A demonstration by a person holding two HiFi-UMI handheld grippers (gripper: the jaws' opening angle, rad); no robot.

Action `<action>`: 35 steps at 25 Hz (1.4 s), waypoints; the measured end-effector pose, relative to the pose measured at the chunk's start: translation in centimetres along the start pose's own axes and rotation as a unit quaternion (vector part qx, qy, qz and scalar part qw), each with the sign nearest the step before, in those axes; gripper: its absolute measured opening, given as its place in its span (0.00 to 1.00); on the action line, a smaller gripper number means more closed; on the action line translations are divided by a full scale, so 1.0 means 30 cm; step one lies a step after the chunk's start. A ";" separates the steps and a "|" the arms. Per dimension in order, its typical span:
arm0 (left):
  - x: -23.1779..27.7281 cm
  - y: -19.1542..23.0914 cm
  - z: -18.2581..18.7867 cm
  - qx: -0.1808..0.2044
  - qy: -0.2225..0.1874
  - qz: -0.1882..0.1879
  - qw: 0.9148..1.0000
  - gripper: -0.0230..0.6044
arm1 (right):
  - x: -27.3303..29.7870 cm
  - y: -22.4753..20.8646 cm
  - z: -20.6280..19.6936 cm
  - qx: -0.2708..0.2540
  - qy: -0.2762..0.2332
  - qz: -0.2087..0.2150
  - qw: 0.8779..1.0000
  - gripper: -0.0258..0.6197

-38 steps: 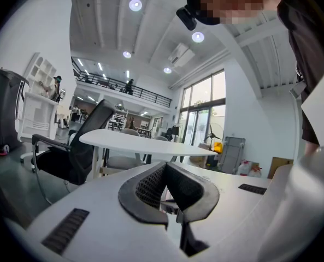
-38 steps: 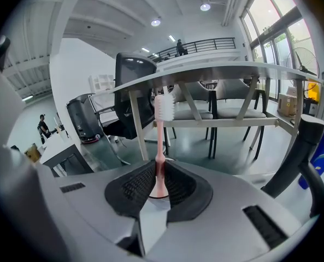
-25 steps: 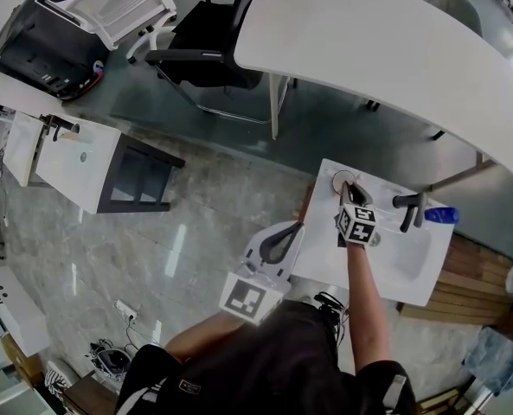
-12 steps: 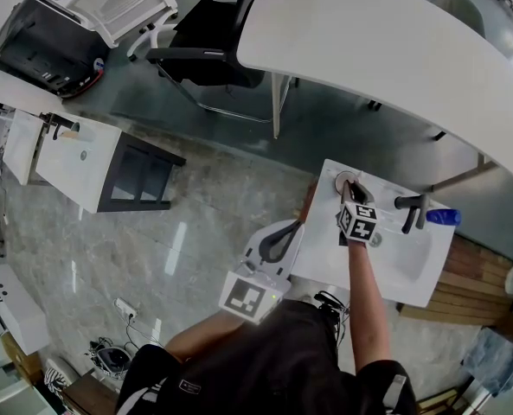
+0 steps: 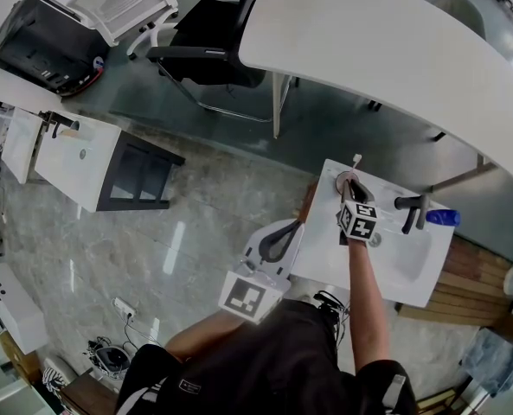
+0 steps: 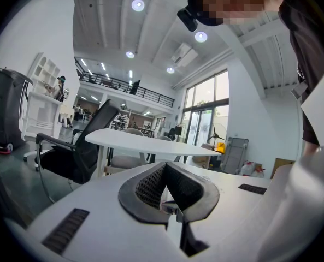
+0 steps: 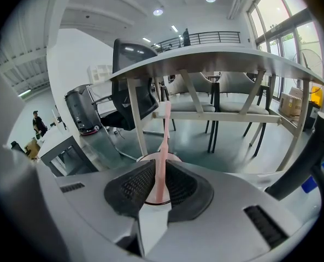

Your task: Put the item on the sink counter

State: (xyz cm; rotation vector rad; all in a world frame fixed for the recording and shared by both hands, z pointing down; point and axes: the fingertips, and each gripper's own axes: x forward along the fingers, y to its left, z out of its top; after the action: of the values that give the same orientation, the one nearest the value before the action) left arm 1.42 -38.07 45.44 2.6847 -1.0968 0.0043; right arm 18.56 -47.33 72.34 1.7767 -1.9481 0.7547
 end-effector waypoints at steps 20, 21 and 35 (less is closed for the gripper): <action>-0.068 -0.092 0.030 0.005 -0.014 -0.003 1.000 0.06 | -0.155 -0.008 0.022 0.025 -0.028 -0.002 0.999 0.07; -0.074 -0.105 0.033 0.006 -0.017 -0.004 1.000 0.06 | -0.173 -0.010 0.021 0.027 -0.031 -0.001 0.999 0.07; -0.224 -0.371 0.022 0.023 -0.035 -0.006 0.999 0.06 | -0.576 -0.031 -0.052 0.045 -0.082 0.000 0.996 0.06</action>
State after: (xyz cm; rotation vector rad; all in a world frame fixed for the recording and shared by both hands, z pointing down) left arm 4.22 -25.92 41.72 2.7524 -1.1130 -0.0677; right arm 21.35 -32.96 62.98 1.9477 -2.0476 0.7288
